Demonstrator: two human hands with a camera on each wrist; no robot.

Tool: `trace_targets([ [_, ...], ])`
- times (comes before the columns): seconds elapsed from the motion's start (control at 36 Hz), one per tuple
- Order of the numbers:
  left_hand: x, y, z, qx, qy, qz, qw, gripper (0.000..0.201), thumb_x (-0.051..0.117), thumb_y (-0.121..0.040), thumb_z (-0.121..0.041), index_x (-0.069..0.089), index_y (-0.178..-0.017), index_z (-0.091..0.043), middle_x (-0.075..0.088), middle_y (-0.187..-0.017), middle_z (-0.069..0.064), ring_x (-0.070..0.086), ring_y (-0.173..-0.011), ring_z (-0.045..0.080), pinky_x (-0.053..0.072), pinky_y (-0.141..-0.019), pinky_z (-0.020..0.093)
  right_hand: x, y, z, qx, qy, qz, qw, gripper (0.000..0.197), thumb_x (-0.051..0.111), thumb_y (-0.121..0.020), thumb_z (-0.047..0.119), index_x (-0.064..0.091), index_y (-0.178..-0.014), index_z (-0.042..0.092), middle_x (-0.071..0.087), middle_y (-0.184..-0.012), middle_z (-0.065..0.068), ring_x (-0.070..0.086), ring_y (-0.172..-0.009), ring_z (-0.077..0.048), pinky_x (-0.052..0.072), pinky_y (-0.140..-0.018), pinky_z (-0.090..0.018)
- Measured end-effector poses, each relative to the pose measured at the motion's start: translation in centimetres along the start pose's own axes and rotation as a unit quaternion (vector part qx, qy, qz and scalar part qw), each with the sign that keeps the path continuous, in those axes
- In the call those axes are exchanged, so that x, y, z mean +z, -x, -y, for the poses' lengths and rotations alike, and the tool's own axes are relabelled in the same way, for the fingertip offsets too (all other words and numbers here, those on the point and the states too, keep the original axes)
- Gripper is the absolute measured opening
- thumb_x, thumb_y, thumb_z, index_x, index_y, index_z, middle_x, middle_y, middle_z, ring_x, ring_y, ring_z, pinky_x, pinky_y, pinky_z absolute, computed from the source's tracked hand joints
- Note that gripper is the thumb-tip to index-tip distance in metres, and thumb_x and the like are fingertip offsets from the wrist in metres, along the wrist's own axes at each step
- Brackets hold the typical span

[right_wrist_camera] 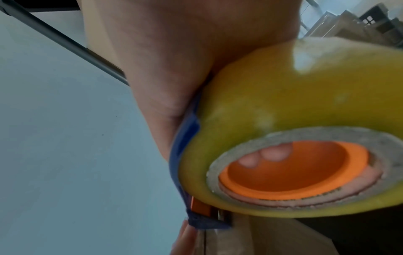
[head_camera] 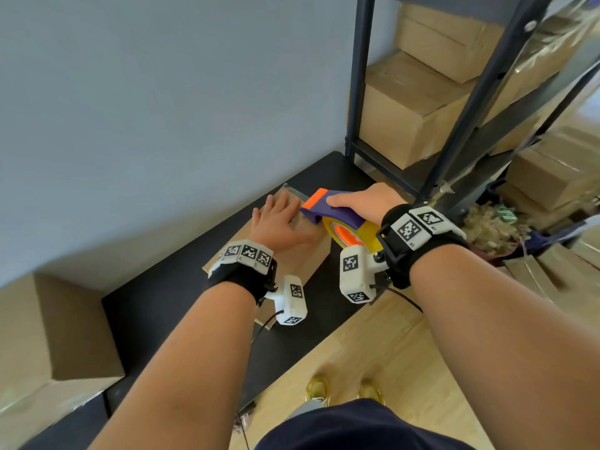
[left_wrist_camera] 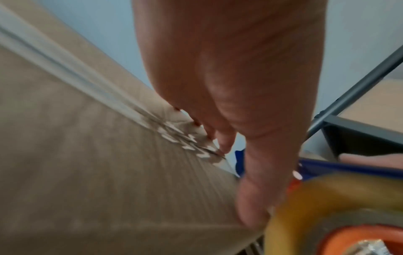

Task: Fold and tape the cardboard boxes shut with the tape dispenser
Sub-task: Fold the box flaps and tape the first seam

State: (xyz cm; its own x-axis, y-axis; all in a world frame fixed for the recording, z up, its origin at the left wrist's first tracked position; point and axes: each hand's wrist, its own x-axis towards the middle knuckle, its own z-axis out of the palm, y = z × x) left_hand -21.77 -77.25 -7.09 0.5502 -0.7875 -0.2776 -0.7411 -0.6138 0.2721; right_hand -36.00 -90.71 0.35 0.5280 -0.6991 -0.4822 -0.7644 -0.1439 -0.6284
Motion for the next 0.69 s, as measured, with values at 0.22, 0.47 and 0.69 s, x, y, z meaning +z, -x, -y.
trace_targets([
  [0.22, 0.1, 0.5, -0.2, -0.021, -0.077, 0.046, 0.996, 0.123, 0.07, -0.066, -0.069, -0.008, -0.153, -0.03, -0.016, -0.16, -0.003, -0.017, -0.146, 0.024, -0.003, -0.118, 0.054, 0.1, -0.4, -0.8, -0.001, -0.012, 0.009, 1.0, 0.074, 0.071, -0.078, 0.057, 0.055, -0.129, 0.007, 0.059, -0.111, -0.008, 0.052, -0.089, -0.019, 0.037, -0.075, -0.029],
  [0.47, 0.1, 0.7, -0.8, -0.03, -0.085, 0.029, 0.996, 0.118, 0.074, -0.07, -0.058, -0.005, -0.153, -0.029, -0.011, -0.161, -0.004, -0.012, -0.147, 0.025, 0.003, -0.118, 0.054, -0.9, -0.4, -2.6, 0.002, -0.002, 0.024, 1.0, 0.063, 0.072, -0.075, 0.059, 0.058, -0.115, 0.012, 0.062, -0.104, -0.005, 0.055, -0.077, -0.015, 0.039, -0.066, -0.027],
  [0.69, 0.1, 0.6, -0.9, -0.035, -0.076, 0.03, 0.996, 0.118, 0.076, -0.069, -0.055, -0.004, -0.153, -0.029, -0.008, -0.161, -0.005, -0.009, -0.148, 0.025, 0.004, -0.118, 0.055, -3.1, 0.6, -6.2, 0.016, 0.006, 0.056, 0.998, 0.063, 0.071, -0.075, 0.059, 0.058, -0.114, 0.011, 0.064, -0.105, -0.008, 0.06, -0.084, -0.019, 0.039, -0.064, -0.027],
])
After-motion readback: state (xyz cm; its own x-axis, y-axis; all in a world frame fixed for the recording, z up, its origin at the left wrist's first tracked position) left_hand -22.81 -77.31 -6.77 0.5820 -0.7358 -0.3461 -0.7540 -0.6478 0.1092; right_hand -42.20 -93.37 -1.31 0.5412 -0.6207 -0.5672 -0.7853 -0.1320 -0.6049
